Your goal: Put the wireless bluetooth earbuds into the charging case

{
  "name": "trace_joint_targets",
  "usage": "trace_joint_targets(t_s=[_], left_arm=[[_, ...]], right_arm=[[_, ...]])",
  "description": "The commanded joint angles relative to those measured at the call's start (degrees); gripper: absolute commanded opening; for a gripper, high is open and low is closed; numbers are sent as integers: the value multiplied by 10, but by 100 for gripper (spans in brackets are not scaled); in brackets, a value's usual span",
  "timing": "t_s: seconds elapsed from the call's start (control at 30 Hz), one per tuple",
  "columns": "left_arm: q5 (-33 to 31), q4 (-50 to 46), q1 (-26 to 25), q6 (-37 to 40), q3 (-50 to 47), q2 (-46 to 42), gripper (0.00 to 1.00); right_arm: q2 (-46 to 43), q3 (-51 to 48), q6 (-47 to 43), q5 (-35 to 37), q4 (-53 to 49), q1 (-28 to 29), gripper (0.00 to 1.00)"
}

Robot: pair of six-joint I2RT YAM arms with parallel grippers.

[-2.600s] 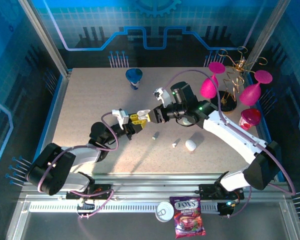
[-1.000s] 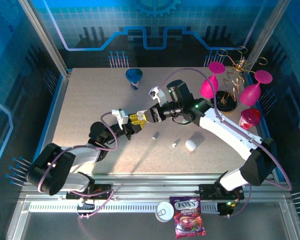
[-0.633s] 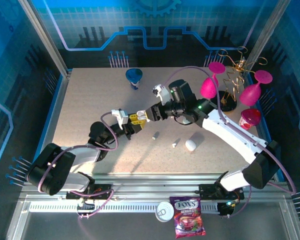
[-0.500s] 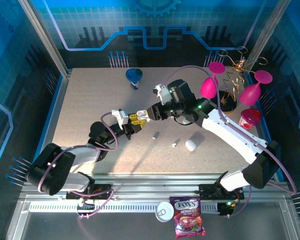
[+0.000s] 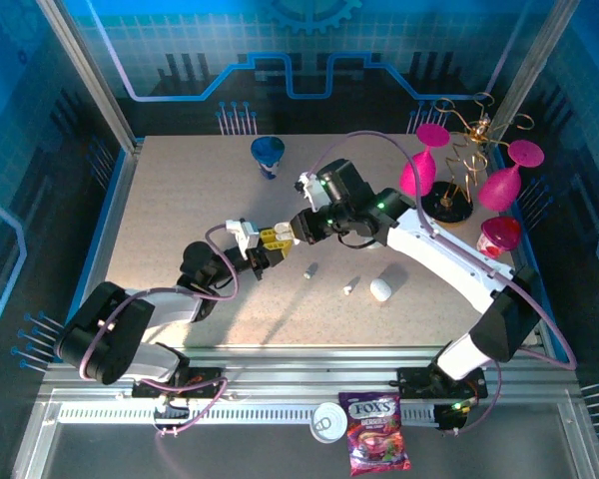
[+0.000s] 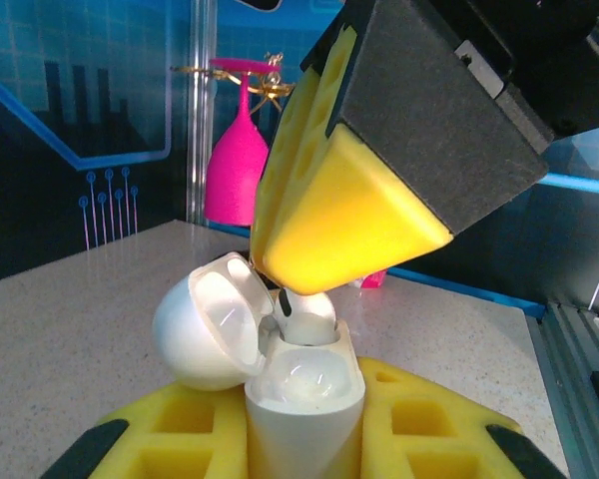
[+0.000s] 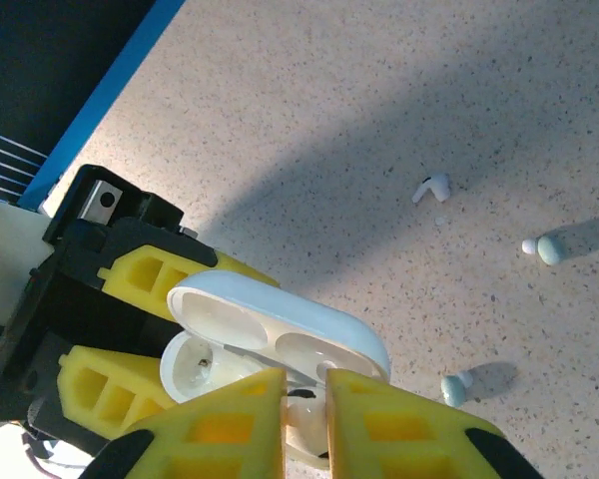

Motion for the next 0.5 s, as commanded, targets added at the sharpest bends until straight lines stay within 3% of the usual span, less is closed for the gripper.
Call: trace_joint_targets(t_s=[0.0, 0.07, 0.23, 0.47], left_arm=[[1, 42, 1, 10, 9, -13, 0], [2, 40, 1, 19, 7, -13, 0], [12, 46, 1, 45, 0, -9, 0], [40, 46, 2, 88, -3, -13, 0]], right_arm=[[8, 13, -6, -18, -33, 5, 16], [-3, 12, -12, -17, -25, 6, 18], [-47, -8, -27, 1, 13, 5, 34], [-100, -72, 0, 1, 90, -14, 47]])
